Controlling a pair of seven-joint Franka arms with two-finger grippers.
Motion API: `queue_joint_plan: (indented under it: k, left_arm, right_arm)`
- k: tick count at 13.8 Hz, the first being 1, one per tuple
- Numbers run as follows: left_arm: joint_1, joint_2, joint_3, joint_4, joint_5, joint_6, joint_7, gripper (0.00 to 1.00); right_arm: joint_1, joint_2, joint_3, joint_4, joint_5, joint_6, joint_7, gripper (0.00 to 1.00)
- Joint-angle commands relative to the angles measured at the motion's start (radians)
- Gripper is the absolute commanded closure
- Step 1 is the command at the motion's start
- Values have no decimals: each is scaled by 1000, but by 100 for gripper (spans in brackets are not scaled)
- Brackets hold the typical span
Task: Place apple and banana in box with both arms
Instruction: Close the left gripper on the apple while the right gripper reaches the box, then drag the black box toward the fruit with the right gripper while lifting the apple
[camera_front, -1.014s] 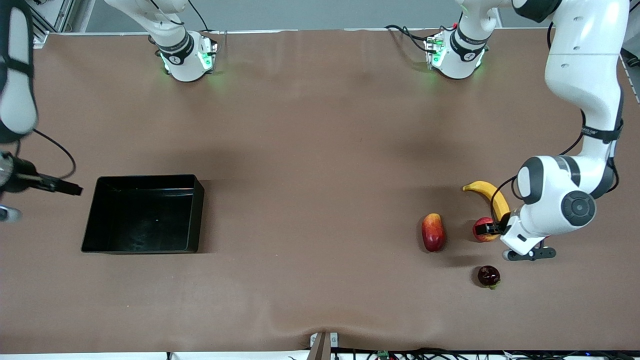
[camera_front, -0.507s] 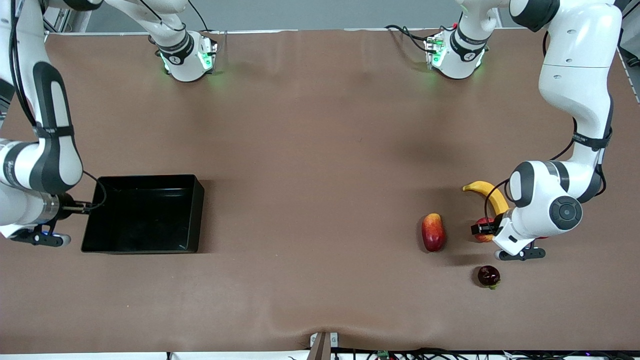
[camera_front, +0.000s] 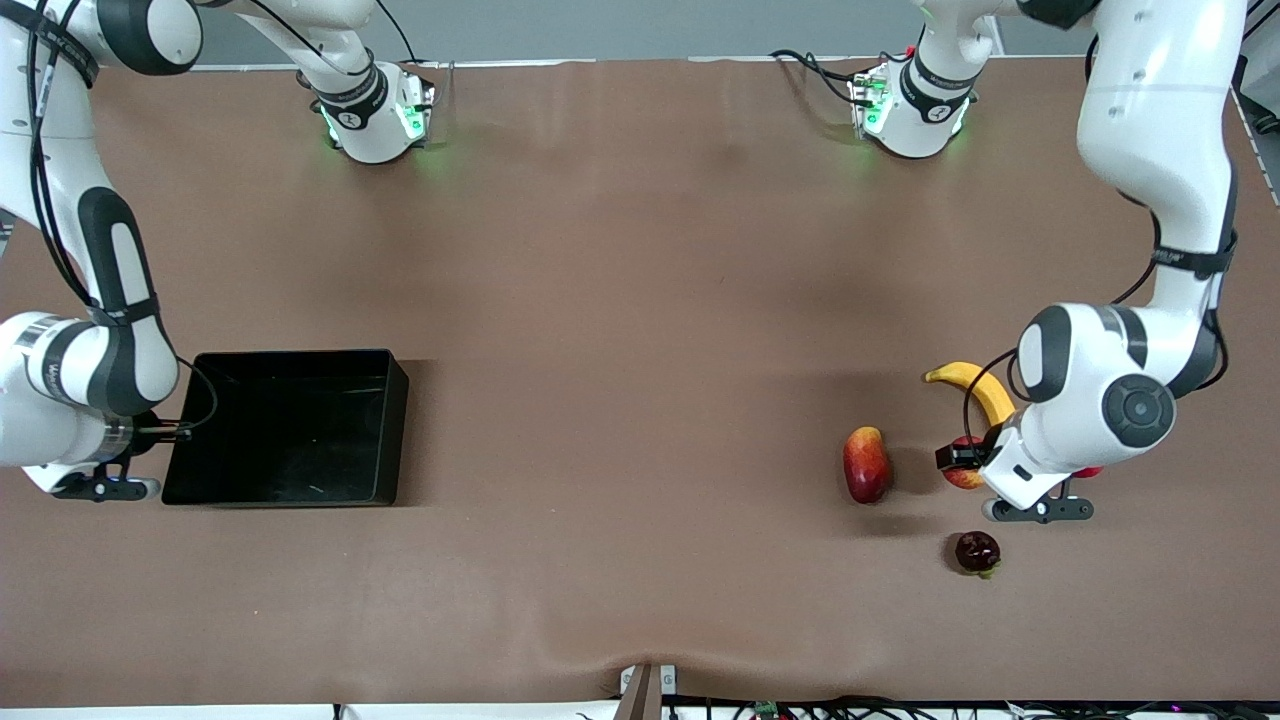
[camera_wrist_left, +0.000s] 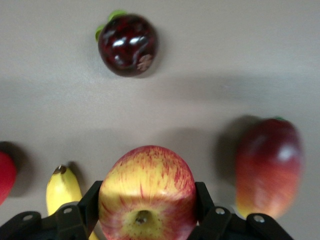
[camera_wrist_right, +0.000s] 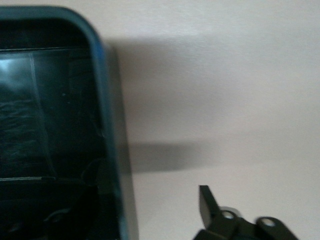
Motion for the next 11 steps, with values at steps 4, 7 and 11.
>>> queue_joint_plan:
  k: [4,7,11]
  left_arm:
    - [-28,-176,5,-20,14,-149,-10,100]
    - [-25,-250,5,-19,14,-228,-7,100]
    - [-25,-311,5,-11,4,-307,-19,100]
  right_arm:
    - [-1,-4,11,24,-8,-26,-8,100]
    - [-2,-14,34,32,-6,-50,-6,100]
    - [17,-97,126,33,-8,-90,0,100]
